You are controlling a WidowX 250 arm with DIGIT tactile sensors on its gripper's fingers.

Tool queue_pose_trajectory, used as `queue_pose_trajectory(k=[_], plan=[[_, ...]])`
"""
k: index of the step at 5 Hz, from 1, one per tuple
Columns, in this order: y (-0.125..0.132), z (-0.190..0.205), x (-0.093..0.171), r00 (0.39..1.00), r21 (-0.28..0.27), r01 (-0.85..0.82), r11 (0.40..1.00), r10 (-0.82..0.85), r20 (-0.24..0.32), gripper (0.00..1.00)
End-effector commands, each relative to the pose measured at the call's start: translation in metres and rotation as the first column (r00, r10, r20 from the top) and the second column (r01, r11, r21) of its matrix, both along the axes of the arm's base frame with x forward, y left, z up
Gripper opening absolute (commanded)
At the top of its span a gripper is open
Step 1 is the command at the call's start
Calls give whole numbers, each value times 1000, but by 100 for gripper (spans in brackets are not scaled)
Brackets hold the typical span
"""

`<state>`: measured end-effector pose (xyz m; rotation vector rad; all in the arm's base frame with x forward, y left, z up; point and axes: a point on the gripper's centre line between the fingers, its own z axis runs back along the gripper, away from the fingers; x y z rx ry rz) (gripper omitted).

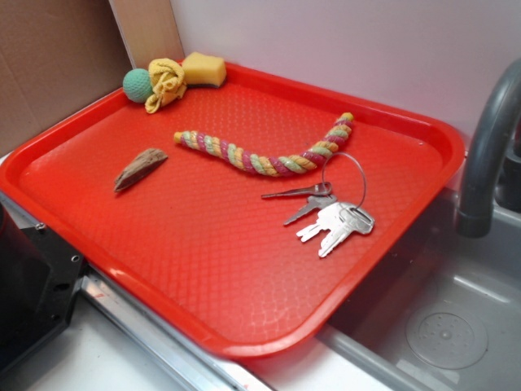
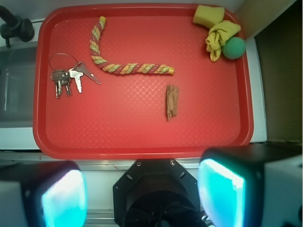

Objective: Grab the silver keys.

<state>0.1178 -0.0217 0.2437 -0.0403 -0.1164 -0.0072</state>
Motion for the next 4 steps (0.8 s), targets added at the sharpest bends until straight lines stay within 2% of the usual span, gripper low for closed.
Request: queue_pose_trajectory(k=[1,2,3,4], plan=[[0,0,0,1000,0,0,1000,0,0,100],[-25,-23,48,967,44,250,967,-247,-65,100],[-51,-41,80,875,50,482,875,-478,-72,100],[-77,-68,112,732,113,673,731,-680,37,100]])
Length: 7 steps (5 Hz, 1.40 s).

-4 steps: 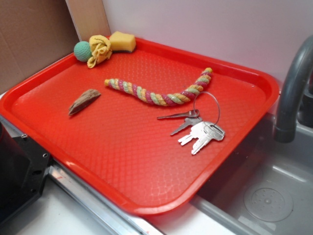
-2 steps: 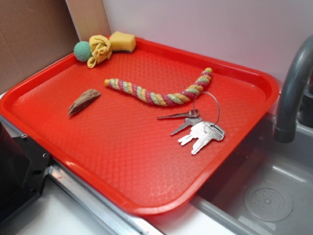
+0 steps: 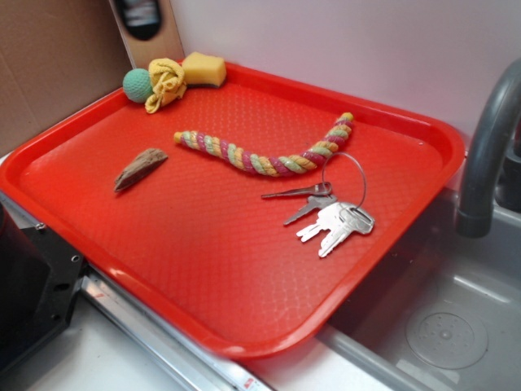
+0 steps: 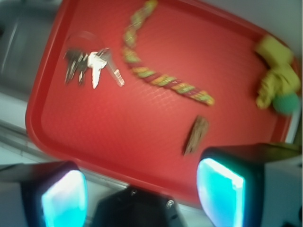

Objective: Grab the silver keys.

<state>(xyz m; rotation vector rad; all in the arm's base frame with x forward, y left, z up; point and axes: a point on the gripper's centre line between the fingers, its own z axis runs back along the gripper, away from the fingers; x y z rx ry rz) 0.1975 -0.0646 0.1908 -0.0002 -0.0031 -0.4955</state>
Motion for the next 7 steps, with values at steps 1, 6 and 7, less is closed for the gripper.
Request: queue_pose_trajectory(k=[1,6,7], plan=[[-60,-31,39,843,4,494,870,-480,244,100],[-85,-72,59,679,-35,721,692,-696,235,100],[-89,-93,66,674,-33,732,681,-716,180,100]])
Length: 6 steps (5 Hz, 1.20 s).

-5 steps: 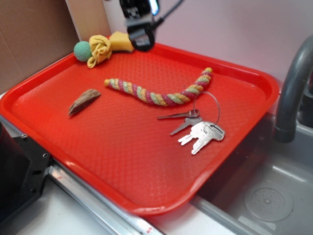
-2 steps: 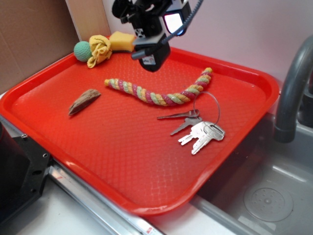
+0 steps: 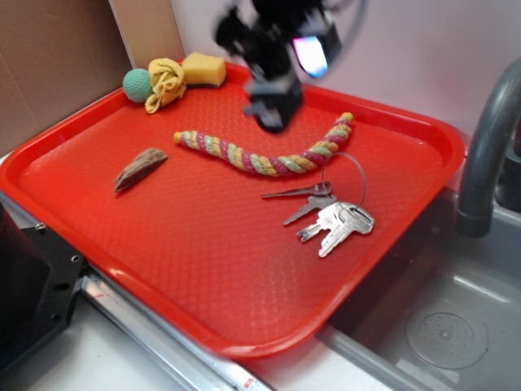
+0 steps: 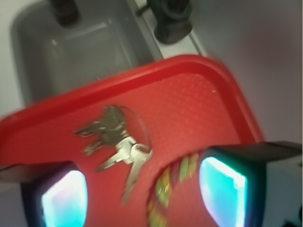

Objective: Grab the silver keys.

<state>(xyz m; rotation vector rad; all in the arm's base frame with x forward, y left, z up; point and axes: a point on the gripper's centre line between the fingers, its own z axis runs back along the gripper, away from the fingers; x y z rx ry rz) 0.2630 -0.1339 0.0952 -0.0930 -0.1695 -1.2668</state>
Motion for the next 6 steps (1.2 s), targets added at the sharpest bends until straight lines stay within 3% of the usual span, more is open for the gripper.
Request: queue_pose_trajectory(k=[1,3,4,6], plan=[[-30,-12,7,995,-12,98,995,-98,-2,100],[-43,-25,4,985,-5,154,988,-154,-80,100],[-49,-21,-4,982,1,171,985,-171,-86,0],[-47,-14,-11,981,0,177,984,-177,-80,0]])
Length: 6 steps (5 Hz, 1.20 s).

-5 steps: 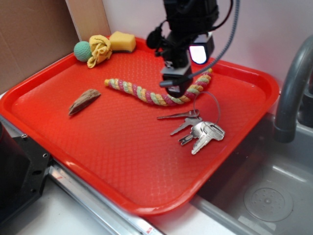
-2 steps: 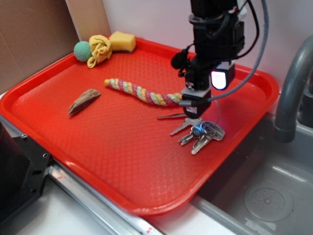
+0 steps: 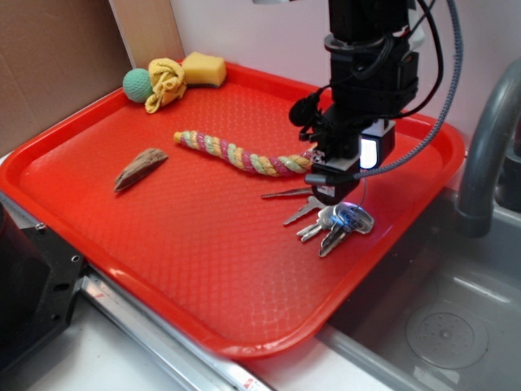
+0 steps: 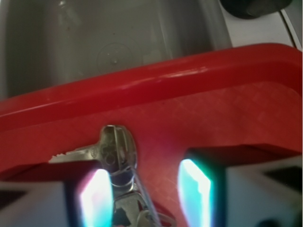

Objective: Grab the silver keys.

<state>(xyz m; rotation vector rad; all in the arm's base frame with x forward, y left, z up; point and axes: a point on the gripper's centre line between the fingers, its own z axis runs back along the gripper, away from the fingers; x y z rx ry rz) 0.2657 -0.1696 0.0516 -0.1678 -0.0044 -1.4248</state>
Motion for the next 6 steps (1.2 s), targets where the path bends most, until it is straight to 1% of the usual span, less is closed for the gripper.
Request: queue_pose_trajectory(k=[1,2,3,4,5,6], plan=[[-9,30,-14,998,-25,-7,1000,8,62,0],[-4,33,-15,997,-23,-28,999,29,74,0],[1,34,-16,996,-18,-56,998,57,73,0],[12,44,-20,985,13,-150,989,148,84,0],[54,92,-39,915,31,-391,920,384,127,0],[98,141,-63,791,14,-606,795,601,113,0]])
